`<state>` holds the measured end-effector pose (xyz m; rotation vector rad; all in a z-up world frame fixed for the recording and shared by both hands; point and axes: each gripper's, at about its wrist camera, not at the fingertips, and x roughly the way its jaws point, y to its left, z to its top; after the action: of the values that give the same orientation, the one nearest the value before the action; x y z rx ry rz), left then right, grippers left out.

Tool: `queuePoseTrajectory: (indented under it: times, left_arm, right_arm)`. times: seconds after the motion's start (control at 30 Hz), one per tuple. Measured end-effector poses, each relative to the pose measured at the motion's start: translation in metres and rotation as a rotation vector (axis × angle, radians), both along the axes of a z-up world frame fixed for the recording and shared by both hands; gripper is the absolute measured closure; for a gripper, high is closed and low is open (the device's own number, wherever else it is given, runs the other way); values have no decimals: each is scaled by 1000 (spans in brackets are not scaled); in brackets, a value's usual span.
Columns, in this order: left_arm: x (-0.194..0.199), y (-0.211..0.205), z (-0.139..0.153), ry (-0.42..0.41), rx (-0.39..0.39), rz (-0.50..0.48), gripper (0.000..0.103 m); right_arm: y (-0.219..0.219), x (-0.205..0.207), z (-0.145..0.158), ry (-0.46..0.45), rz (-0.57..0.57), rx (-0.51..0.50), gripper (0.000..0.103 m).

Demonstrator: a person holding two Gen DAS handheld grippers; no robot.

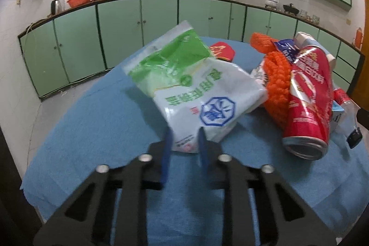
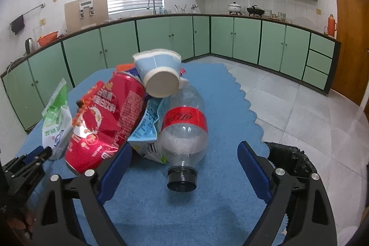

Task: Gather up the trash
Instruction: 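Grasp the white-green plastic bag with the left tool while the right tool approaches the clear bottle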

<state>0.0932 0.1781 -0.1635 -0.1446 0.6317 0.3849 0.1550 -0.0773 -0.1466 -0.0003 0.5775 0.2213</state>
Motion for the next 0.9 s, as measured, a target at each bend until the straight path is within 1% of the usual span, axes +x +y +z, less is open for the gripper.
queuePoseTrajectory:
  times: [0.03,0.13,0.2,0.23,0.27,0.3,0.33,0.37,0.47,0.53,0.6,0.67,0.77,0.83,0.9]
  left_arm:
    - [0,2,0,4,-3,8,94]
    - [0,4,1,10,-21,12,94]
    - [-1,5,5,10,-17,17,88]
    - [-2,5,8,3,-24,19,67]
    - [-2,4,10,0,-25,23,36]
    - [-3,3,13,-11,-26,25,26]
    - [-3,3,14,-15,-27,22,24]
    - [-2,1,15,-15,-25,15,23]
    - [7,0,9,15,-46,-4,20]
    - [13,3,2,38,-62,5,19]
    - [16,8,0,41,-62,17,19]
    - [20,8,-1,43,-46,15,18]
    - [20,6,4,21,-50,-13,17]
    - [18,5,11,-8,-82,-39,13]
    - [17,5,16,-26,-108,-49,12]
  right_arm:
    - [0,1,-2,7,-1,0,13]
    - [1,5,-7,23,-4,3,14]
    - [1,5,-9,27,-5,2,14]
    - [1,5,-10,29,-5,1,14]
    - [1,5,-10,30,-5,1,14]
    - [1,6,-10,30,-5,0,14]
    - [0,6,-10,31,-6,1,14]
    - [0,6,-10,30,-6,1,14]
    - [-1,6,-11,32,-6,0,14]
    - [-1,7,-11,31,-8,0,14]
    - [-2,7,-11,26,-10,-5,14]
    - [-4,8,-11,26,-13,-9,14]
    - [-5,11,-12,31,-16,-9,14]
    - [-4,12,-12,34,-14,-13,14]
    - [-3,13,-12,33,-13,-15,14]
